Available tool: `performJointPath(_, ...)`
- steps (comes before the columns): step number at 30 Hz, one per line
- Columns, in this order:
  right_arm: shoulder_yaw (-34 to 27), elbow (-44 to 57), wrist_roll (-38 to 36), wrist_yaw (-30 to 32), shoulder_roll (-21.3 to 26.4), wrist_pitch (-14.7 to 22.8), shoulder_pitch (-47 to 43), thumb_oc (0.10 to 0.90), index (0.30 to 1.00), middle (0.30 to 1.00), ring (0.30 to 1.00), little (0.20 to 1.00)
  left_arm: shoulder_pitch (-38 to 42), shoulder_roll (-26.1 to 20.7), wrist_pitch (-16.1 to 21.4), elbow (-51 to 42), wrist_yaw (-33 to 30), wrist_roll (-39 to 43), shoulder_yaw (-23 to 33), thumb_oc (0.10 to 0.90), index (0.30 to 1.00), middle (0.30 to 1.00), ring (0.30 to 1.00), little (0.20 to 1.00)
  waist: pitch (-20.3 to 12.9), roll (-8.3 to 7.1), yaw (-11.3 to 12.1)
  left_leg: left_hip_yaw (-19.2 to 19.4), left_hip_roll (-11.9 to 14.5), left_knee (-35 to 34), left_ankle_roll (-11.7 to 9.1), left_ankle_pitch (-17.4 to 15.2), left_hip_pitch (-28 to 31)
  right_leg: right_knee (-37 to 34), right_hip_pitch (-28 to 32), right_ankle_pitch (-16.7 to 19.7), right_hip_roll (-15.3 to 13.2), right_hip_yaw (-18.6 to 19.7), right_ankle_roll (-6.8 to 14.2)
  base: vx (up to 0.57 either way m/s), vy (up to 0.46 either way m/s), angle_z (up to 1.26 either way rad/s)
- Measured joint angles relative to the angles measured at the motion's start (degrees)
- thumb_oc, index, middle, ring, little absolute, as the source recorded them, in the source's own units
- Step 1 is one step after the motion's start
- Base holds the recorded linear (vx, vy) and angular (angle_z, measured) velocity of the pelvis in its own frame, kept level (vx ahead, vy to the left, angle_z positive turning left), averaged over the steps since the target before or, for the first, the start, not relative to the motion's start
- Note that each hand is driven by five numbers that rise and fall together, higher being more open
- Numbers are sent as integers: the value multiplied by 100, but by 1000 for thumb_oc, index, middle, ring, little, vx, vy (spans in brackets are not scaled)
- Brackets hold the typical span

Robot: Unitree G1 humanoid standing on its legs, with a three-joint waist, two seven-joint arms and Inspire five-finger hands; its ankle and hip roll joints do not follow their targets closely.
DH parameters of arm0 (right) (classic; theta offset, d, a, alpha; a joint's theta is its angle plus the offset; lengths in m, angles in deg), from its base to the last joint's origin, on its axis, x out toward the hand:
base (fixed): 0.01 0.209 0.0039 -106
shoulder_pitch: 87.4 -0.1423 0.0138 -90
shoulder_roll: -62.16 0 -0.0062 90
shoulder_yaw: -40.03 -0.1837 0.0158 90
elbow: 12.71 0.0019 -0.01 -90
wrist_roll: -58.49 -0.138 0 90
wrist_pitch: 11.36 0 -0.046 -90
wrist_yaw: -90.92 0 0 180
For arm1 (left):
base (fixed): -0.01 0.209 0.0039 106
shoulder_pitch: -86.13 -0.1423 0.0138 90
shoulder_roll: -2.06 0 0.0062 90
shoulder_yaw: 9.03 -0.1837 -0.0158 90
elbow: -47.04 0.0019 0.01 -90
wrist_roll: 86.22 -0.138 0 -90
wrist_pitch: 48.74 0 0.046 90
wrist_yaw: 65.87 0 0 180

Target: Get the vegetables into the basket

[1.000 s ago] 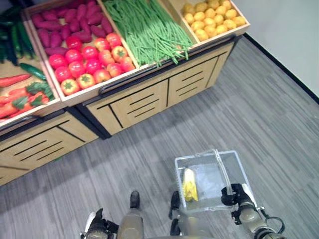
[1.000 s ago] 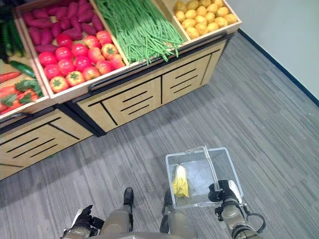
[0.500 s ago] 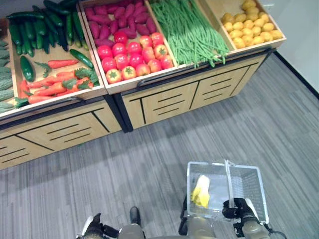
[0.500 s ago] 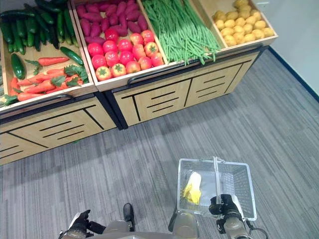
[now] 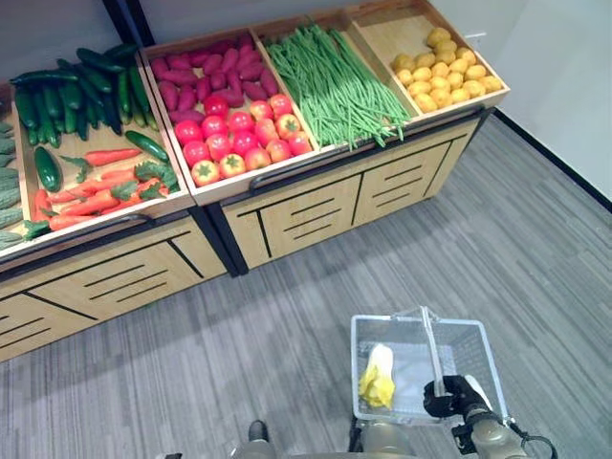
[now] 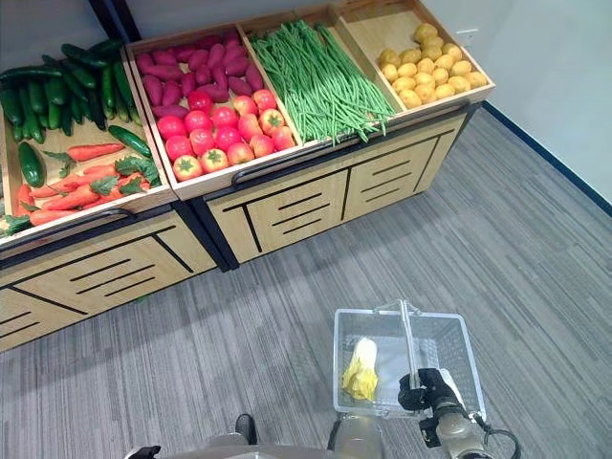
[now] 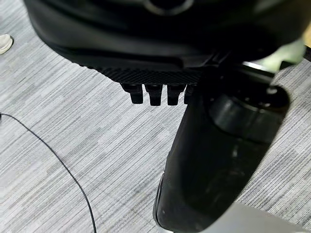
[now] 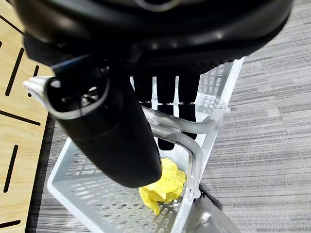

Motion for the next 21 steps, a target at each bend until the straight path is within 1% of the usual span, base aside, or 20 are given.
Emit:
performJointPath(1, -9, -30, 6, 4, 36, 1, 25, 400, 300, 300, 300, 300, 11, 15, 9, -3, -6, 1, -1, 900, 1000, 1000, 1000, 1000, 74, 22, 35, -185, 66, 330, 6, 126, -206, 10, 4, -49, 141, 16, -69, 169, -266, 69)
performJointPath(2, -14, -29, 7, 5, 81, 11, -24, 400, 300, 300, 300, 300, 38, 20, 4, 0, -16, 0, -27, 900, 1000, 1000, 1000, 1000, 202, -23, 39, -393, 52, 730, -81, 441, -537, -44, 25, -71, 107, 37, -98, 118, -140, 62)
performJointPath(3, -18, -34, 11, 15, 127, 14, -49, 400, 300, 300, 300, 300, 47, 33, 4, 0, -8, 1, -21, 900, 1000, 1000, 1000, 1000, 273, -40, 34, -484, 25, 801, -231, 663, -622, -146, 89, -78, 112, 35, -112, 88, -52, 49)
performJointPath(4, -13, -38, 28, 22, 184, 13, -65, 400, 300, 300, 300, 300, 32, 59, -3, 10, -7, 1, -20, 900, 1000, 1000, 1000, 1000, 338, -98, 41, -502, 14, 809, -338, 773, -639, -242, 148, -85, 117, 49, -122, 55, -15, 21)
performJointPath(5, -5, -17, 32, 34, 241, 24, -85, 400, 300, 300, 300, 300, -36, 83, -17, 26, 6, 7, -2, 900, 1000, 1000, 1000, 1000, 346, -99, 47, -519, -52, 809, -439, 760, -642, -257, 149, -88, 110, 72, -128, 139, 6, 1)
performJointPath(6, -6, -25, 33, 56, 288, 59, -87, 400, 300, 300, 300, 300, -67, 103, -11, 26, 8, 9, -1, 900, 1000, 1000, 1000, 1000, 352, -107, 35, -552, -183, 797, -456, 724, -659, -287, 123, -91, 73, 76, -126, 172, 69, 5)
performJointPath(7, -3, -72, 33, 112, 387, 108, -85, 400, 300, 300, 300, 300, -52, 179, -10, 32, -17, 9, -11, 900, 1000, 1000, 1000, 1000, 332, -27, -13, -432, -259, 474, -263, 683, -719, -457, 121, -185, 137, 65, -28, 194, 131, 6)
performJointPath(8, -22, -117, 32, 134, 519, 125, -107, 400, 300, 300, 300, 300, -24, 285, 7, 70, -54, 7, -37, 900, 1000, 1000, 1000, 1000, 318, 424, 31, -387, 262, 35, -77, 416, -758, 583, -221, -297, 535, -37, -374, 200, 195, 37)
performJointPath(9, -150, -206, -14, 224, 350, 74, -74, 400, 300, 300, 300, 300, 72, 144, -8, 20, -38, 5, -81, 900, 1000, 1000, 1000, 1000, 426, 281, 6, -319, 385, 16, -449, 486, -804, 1289, -383, -1047, 455, 69, -463, 296, 284, 41)
performJointPath(10, -253, -239, -37, 296, 155, 21, -111, 400, 300, 300, 300, 300, 144, 51, 13, -51, -59, 3, -124, 900, 1000, 1000, 1000, 1000, 445, 54, 70, -115, 347, -29, -268, 386, -913, 1342, -491, -1208, 306, 112, -375, 456, 426, 65)
performJointPath(11, -240, -232, -26, 309, 98, 65, -124, 400, 300, 300, 300, 300, 203, 35, 70, -92, -27, 3, -190, 900, 1000, 1000, 1000, 1000, 532, -199, 131, -244, 466, -289, -414, 479, -1056, 1035, -443, -986, 210, 340, -211, 367, 342, 42)
performJointPath(13, -238, -372, 10, 312, 187, 46, -150, 400, 300, 300, 300, 300, 163, 165, 50, -39, -20, 2, -195, 900, 1000, 1000, 1000, 1000, 519, -182, 178, -245, 599, -555, -422, 484, -884, 671, -221, -668, 221, 588, -114, 331, 404, 4)
performJointPath(14, -238, -395, 47, 301, 249, 44, -155, 400, 300, 300, 300, 300, 103, 214, 51, -37, -16, 2, -198, 900, 1000, 1000, 1000, 1000, 498, -128, 218, -244, 626, -592, -421, 484, -808, 603, -162, -661, 214, 668, -107, 272, 381, -34)
performJointPath(15, -274, -424, 88, 319, 338, 87, -106, 400, 300, 300, 300, 300, 25, 281, 43, -26, -16, -27, -251, 900, 1000, 1000, 1000, 1000, 470, -71, 218, -84, 587, -434, -400, 421, -673, 482, -72, -572, 182, 811, 40, 212, 353, -55)
performJointPath(16, -289, -451, 145, 328, 394, 92, -118, 400, 300, 300, 300, 300, -39, 313, 25, 54, 0, -101, -262, 900, 1000, 1000, 1000, 1000, 374, 55, 243, 32, 419, -373, -277, 304, -487, 456, -70, -558, 103, 887, 98, 191, 344, -61)
performJointPath(17, -269, -457, 157, 321, 420, 71, -80, 400, 300, 300, 300, 300, -57, 277, -6, 48, -11, -123, -268, 900, 1000, 1000, 1000, 1000, 346, 27, 250, 108, 266, -446, -351, 520, -406, 396, -75, -546, 8, 940, 106, 228, 424, -55)
performJointPath(18, -246, -425, 224, 293, 369, 70, 59, 400, 300, 300, 300, 300, -11, 142, -13, 50, -22, -141, -270, 900, 1000, 1000, 1000, 1000, 324, -202, 254, 251, -66, -345, -218, 476, -425, 380, -101, -523, -299, 1081, 143, 163, 369, -28)
performJointPath(19, -241, -422, 240, 295, 270, 50, 185, 400, 300, 300, 300, 300, -10, -7, -29, 53, -24, -229, -278, 900, 1000, 1000, 1000, 1000, 212, -422, 224, 294, -338, -320, -32, 369, -421, 357, -105, -436, -590, 1100, 180, 114, 292, -11)
performJointPath(20, -231, -421, 256, 293, 176, 41, 289, 400, 300, 300, 300, 300, -17, -123, -34, 51, -34, -267, -285, 900, 1000, 1000, 1000, 1000, 115, -568, 184, 400, -501, -303, 34, 329, -435, 328, -105, -335, -749, 1140, 130, 112, 323, -10)
performJointPath(21, -194, -416, 255, 293, 49, 35, 360, 400, 300, 300, 300, 300, -11, -255, -39, 15, -59, -293, -312, 900, 1000, 1000, 1000, 1000, 39, -698, 164, 485, -617, -252, 162, 238, -481, 333, -176, -16, -874, 1189, 200, 95, 255, -41)
